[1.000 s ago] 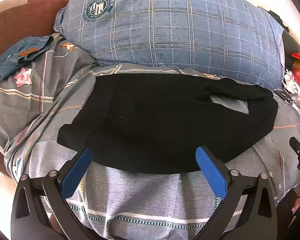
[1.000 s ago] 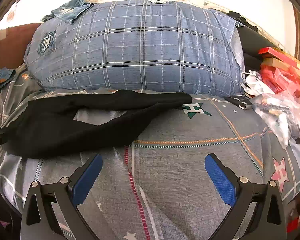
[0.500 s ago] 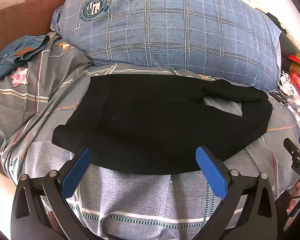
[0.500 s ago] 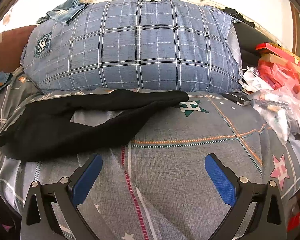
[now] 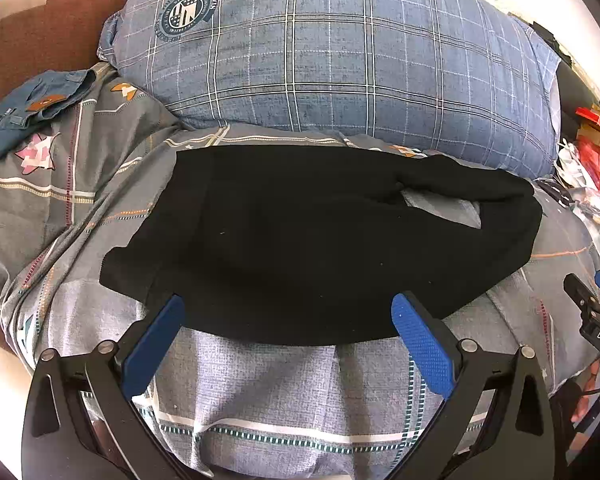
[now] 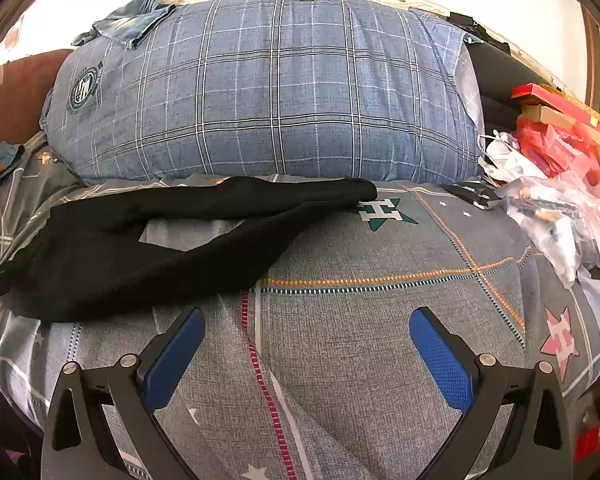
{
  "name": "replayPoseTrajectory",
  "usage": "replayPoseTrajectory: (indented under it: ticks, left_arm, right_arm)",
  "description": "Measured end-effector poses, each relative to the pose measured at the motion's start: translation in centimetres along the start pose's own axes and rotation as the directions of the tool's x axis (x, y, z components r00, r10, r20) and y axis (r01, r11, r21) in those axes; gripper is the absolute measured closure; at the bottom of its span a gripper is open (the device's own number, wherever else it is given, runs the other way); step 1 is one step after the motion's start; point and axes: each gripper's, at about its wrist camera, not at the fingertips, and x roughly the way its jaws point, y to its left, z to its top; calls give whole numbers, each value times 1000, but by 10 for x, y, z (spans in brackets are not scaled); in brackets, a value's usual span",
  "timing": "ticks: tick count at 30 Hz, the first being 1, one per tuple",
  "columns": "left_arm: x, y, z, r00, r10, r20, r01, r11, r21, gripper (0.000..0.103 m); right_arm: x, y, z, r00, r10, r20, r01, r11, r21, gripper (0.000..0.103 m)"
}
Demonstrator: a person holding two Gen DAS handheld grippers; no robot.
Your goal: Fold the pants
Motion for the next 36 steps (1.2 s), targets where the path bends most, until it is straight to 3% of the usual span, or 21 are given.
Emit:
replayPoseTrajectory:
  ticks: [36]
  left_arm:
    - [1,-8,1,1000,-11,-22,11,1000,18,0]
  right_arm:
    - [6,-2,3,1000,0,-14,0,1000,-2,0]
